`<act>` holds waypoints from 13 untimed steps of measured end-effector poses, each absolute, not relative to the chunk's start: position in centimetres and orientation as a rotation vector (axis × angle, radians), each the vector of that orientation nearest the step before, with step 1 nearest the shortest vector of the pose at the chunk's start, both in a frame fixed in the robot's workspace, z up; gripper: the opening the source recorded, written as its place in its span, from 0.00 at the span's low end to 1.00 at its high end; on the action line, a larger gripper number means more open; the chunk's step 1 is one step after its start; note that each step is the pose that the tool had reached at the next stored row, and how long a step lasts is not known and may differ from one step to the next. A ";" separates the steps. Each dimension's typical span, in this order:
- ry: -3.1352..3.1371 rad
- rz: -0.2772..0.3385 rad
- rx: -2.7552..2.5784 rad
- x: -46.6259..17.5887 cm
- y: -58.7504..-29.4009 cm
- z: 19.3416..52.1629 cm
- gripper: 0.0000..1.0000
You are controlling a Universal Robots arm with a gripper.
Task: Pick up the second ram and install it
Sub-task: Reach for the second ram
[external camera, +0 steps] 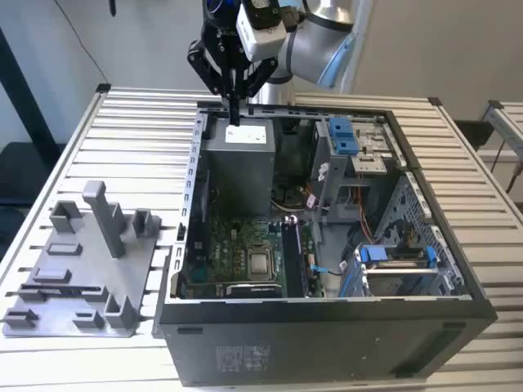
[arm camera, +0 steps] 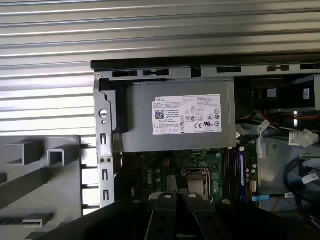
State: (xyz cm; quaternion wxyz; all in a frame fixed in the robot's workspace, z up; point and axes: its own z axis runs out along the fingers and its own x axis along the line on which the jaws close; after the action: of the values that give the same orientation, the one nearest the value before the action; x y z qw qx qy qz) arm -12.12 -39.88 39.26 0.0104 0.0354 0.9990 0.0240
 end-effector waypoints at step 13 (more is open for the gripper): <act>3.118 0.075 0.110 -12.4 -39.9 39.3 0.11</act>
State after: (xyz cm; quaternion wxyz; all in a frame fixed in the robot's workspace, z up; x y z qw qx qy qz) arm -12.38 -39.88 39.26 0.0104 0.0354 0.9990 0.0240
